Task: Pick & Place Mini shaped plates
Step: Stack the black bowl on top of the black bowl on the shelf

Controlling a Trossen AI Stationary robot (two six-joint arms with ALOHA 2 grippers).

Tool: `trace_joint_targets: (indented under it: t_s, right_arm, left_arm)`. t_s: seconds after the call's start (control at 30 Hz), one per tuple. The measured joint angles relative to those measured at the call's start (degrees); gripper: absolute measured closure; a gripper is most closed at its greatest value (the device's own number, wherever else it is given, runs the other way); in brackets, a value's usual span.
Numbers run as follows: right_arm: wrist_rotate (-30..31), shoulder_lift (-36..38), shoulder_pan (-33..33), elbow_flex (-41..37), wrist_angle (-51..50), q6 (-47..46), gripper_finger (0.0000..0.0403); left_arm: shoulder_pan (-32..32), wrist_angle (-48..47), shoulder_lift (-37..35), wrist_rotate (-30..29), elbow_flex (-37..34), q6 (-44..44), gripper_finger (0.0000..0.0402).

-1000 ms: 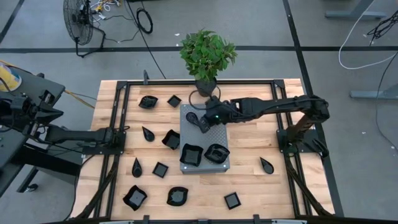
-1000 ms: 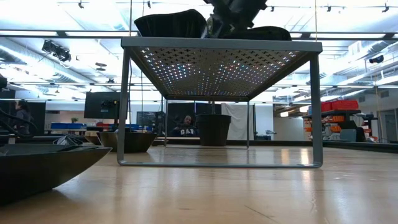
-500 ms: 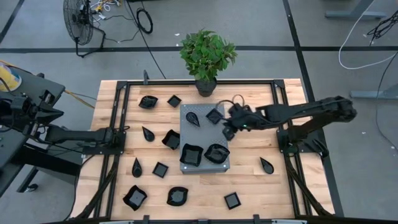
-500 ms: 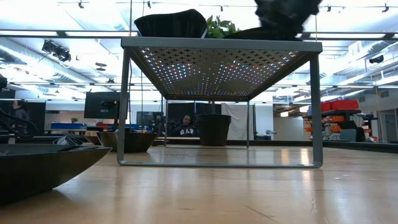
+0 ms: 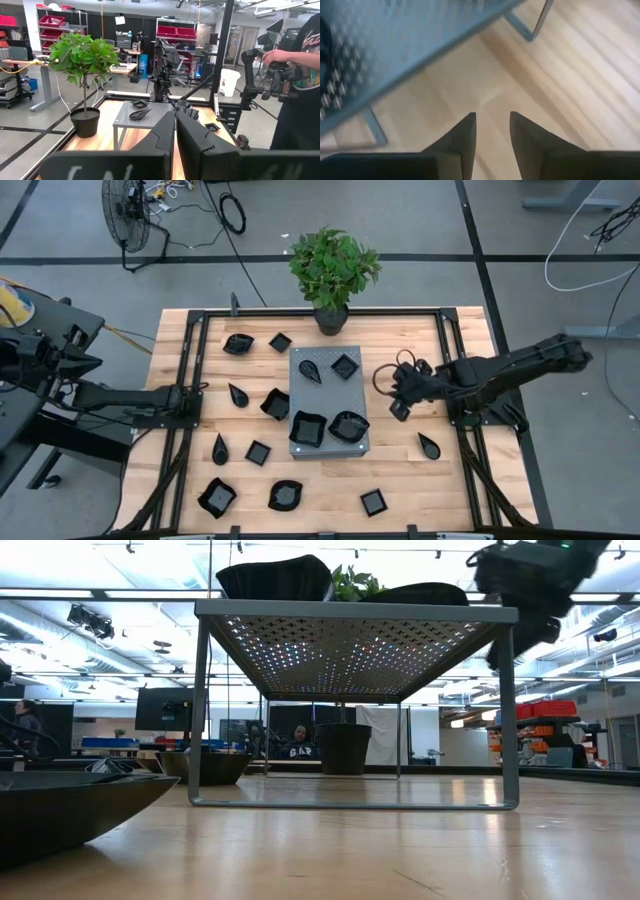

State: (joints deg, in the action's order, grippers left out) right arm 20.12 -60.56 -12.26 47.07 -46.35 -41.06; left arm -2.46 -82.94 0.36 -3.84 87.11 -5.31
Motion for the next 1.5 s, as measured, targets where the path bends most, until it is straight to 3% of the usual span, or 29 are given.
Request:
trace_joint_targets:
  t_s: [0.23, 0.53, 0.73, 1.0, 1.5]
  right_arm:
    - [-1.85, 0.8, -6.47, -3.58, -0.52, -3.45, 0.0282]
    - [-3.17, -1.14, -15.36, -4.09, -0.18, -23.85, 0.0282]
    - [-7.71, -6.27, -21.55, -3.86, 2.08, -37.69, 0.0282]
    - [-10.71, -15.32, -28.79, -0.58, 7.32, -47.65, 0.0282]
    - [-11.62, -29.71, -33.41, 8.46, 16.38, -54.31, 0.0282]
  left_arm:
    - [-0.01, -0.01, 0.0, 0.0, 0.0, 0.02, 0.0378]
    - [0.0, -0.02, 0.0, 0.0, -0.02, 0.01, 0.0378]
    - [0.0, -0.02, 0.0, 0.0, 0.0, -0.01, 0.0378]
    - [0.0, -0.02, 0.0, 0.0, 0.0, 0.01, 0.0378]
    - [0.0, -0.02, 0.0, 0.0, -0.01, -0.01, 0.0378]
